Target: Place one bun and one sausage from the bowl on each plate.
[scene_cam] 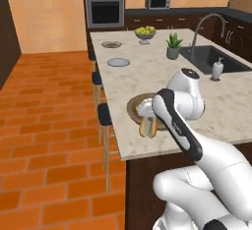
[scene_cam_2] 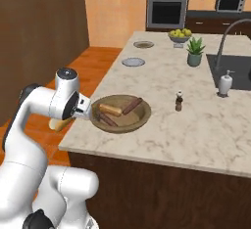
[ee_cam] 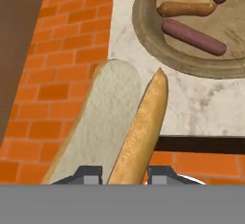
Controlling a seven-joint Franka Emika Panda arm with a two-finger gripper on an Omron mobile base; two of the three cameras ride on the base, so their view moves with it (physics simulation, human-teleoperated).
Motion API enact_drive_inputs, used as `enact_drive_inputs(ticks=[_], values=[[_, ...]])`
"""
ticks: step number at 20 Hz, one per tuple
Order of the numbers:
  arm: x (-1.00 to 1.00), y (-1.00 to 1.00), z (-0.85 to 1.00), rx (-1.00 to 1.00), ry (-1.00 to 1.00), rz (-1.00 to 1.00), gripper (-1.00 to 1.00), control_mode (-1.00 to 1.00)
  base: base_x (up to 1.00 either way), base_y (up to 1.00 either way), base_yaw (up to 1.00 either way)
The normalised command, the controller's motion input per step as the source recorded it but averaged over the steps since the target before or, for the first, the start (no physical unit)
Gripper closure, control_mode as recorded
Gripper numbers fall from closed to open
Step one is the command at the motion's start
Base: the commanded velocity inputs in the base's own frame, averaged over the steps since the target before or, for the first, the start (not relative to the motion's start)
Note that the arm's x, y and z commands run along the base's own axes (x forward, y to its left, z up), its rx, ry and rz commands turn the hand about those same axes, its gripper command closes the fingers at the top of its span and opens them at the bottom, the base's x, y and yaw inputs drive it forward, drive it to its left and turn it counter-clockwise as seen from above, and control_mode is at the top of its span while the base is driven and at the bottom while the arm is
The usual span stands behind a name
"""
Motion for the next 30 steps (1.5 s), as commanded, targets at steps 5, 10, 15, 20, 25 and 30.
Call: enact_drive_inputs(ticks=[5, 10, 15, 20, 25, 30], values=[[0.0, 0.0, 0.0, 0.0, 0.0, 0.0, 1.0, 1.0, -0.27, 1.0, -0.01], [0.0, 0.0, 0.0, 0.0, 0.0, 0.0, 1.0, 1.0, -0.01, 1.0, -0.12], [0.0, 0.0, 0.0, 0.0, 0.0, 0.0, 1.0, 1.0, 0.39, 1.0, -0.28], [0.0, 0.0, 0.0, 0.0, 0.0, 0.0, 1.0, 1.0, 0.77, 0.8, -0.56], [0.0, 0.0, 0.0, 0.0, 0.0, 0.0, 1.0, 1.0, 0.91, 0.61, -0.64], [0.0, 0.0, 0.0, 0.0, 0.0, 0.0, 1.0, 1.0, 0.19, 1.0, -0.53]])
